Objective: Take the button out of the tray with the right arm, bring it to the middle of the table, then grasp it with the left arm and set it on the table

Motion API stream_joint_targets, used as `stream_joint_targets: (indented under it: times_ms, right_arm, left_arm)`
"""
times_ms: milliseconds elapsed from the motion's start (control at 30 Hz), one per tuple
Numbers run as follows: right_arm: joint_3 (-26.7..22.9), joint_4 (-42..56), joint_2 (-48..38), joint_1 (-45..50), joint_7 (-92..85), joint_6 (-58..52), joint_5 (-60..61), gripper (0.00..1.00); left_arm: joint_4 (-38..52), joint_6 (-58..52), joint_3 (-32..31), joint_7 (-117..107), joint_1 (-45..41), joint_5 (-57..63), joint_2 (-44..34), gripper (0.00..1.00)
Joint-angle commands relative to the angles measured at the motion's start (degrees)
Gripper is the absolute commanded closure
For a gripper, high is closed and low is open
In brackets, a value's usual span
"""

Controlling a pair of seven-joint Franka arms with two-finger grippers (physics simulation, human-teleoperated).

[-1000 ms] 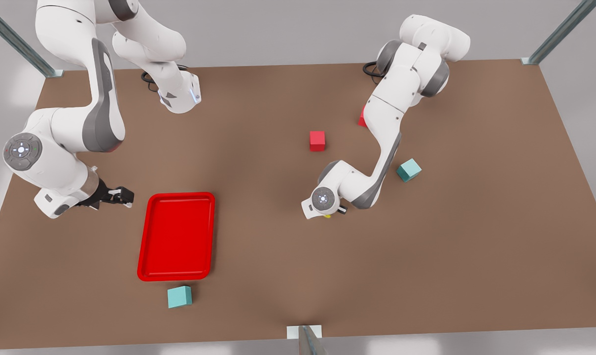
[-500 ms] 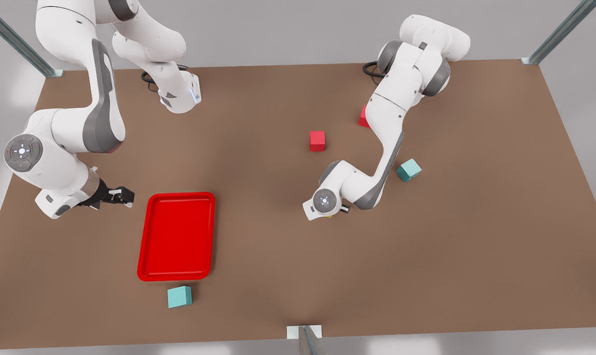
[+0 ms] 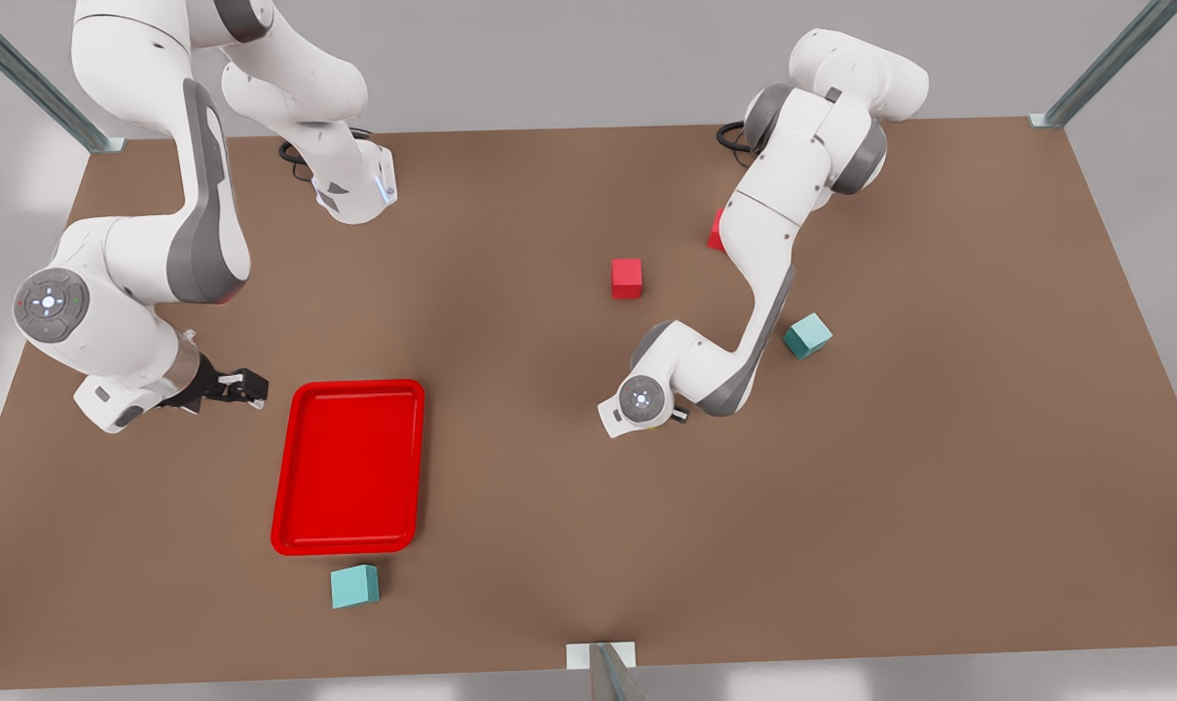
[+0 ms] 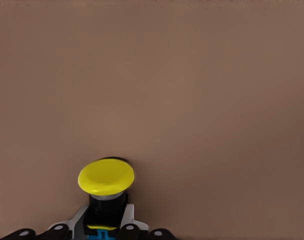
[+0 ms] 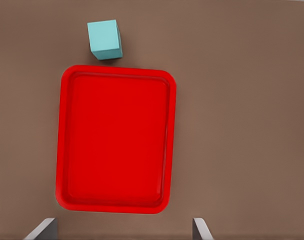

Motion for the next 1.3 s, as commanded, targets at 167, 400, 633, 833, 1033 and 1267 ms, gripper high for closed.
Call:
stream_joint_targets:
  times_ms: [167, 400, 633, 833, 1033, 1267]
  right_arm:
    - [0.0, 0.03, 0.14, 0.0, -0.34, -0.85, 0.05, 0.0]
    - [0.08, -0.15, 0.14, -0.17, -0.34, -1.03, 0.13, 0.0]
    - [0.0, -0.15, 0.14, -0.35, -0.34, -1.11, 0.13, 0.0]
    - [0.0, -0.15, 0.14, -0.79, -1.31, -1.47, 0.22, 0.0]
    - [0.0, -0.15, 0.14, -0.44, -1.22, -1.29, 0.31, 0.0]
    - [0.0, 2.3, 1.55, -0.35, -0.95, -1.47, 2.42, 0.0]
  left_arm:
    - [0.47, -0.44, -0.01, -1.14, 0.04, -0.7, -0.34, 0.62]
    - [0.56, -3.43, 0.08, -2.11, 0.13, -0.7, -1.92, 0.64]
    - [5.3, -3.17, 0.08, -10.19, 4.08, -1.23, -2.36, 0.65]
    - [12.51, 2.63, -0.09, -36.55, 9.09, -3.16, -2.72, 0.65]
    - [12.33, 18.19, 0.17, -65.99, 8.56, -4.66, -2.1, 0.65]
    - [10.66, 26.89, 5.44, -79.54, 3.29, 6.86, -0.17, 0.65]
